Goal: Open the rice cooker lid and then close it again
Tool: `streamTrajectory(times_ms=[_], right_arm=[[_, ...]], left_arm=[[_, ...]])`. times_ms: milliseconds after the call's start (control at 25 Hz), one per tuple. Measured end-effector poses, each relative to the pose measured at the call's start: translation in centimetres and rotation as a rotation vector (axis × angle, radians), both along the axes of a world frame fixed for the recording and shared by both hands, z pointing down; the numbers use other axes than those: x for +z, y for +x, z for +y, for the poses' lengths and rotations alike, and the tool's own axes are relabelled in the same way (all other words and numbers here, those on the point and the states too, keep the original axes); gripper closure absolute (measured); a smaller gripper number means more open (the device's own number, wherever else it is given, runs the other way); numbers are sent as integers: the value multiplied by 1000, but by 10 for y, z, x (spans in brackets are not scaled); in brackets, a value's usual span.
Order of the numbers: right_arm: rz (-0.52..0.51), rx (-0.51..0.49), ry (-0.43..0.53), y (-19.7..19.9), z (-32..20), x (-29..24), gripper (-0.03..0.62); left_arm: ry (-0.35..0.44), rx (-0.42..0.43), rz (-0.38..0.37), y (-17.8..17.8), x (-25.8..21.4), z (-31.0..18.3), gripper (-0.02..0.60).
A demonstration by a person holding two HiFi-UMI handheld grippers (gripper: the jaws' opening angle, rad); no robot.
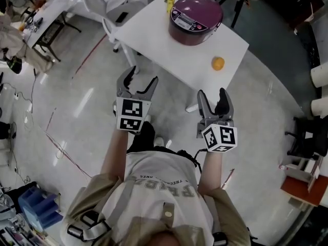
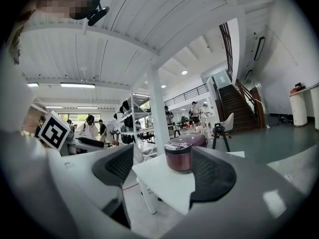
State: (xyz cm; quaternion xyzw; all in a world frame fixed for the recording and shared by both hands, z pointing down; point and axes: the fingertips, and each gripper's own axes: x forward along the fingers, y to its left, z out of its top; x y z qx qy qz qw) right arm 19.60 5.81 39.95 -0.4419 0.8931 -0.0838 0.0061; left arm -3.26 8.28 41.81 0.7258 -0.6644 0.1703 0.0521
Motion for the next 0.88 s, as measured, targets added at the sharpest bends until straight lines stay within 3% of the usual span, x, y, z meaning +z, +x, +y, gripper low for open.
streamTrajectory(times_ms=[520,880], right_arm=[[14,48,-19,-34,-64,13,255],[6,111,-37,-60,-120,12,255]], left_arm=[[-29,61,-11,-35,14,-75,249],[-61,162,-29,-52,19,-146,249]])
